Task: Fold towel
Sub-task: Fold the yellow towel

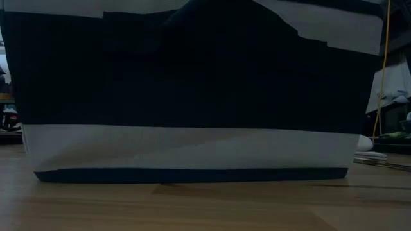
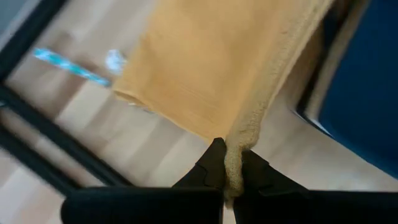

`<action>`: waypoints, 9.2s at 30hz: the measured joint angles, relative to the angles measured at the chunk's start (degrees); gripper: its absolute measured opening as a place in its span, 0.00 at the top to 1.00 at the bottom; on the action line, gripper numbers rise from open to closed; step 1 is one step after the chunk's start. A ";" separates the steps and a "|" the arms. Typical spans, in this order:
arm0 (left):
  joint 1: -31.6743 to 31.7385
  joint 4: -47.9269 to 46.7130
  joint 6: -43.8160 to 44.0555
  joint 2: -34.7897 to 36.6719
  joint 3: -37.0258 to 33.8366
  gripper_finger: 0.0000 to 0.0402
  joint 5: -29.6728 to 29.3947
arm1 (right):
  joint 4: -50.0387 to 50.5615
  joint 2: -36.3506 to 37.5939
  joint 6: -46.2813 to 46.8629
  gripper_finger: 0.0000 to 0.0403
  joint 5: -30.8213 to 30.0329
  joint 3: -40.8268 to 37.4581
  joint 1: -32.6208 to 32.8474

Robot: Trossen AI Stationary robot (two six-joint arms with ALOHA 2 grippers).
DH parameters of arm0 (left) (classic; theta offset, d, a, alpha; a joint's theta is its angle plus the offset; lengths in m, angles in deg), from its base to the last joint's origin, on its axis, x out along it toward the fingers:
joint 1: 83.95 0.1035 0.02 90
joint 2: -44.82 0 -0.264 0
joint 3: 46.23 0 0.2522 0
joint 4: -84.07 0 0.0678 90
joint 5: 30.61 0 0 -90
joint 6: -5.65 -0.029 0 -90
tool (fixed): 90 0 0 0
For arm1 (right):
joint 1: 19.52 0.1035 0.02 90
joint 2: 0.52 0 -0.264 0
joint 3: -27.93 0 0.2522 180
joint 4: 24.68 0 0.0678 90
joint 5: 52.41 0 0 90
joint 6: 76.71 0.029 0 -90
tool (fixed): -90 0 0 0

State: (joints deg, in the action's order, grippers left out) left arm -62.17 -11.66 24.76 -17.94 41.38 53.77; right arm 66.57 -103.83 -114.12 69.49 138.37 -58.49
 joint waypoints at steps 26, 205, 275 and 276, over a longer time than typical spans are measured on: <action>5.46 24.43 5.60 -0.39 -23.77 1.00 -21.27 | -19.95 -10.17 2.61 1.00 -13.72 -0.13 -4.50; -2.10 10.98 10.78 -14.56 -34.25 0.94 19.14 | -2.01 -13.62 3.87 0.62 -18.30 11.59 10.85; -12.17 42.23 26.49 -7.15 -44.92 0.93 12.62 | -39.80 -24.37 22.42 0.62 -36.74 3.35 15.35; -12.73 44.03 26.79 -7.15 -44.93 0.93 14.29 | -40.26 -24.37 22.84 0.62 -37.92 3.33 15.35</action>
State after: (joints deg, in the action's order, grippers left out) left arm -74.91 32.37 51.55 -25.09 -3.55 68.06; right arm 26.31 -128.20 -91.28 31.57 141.70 -43.14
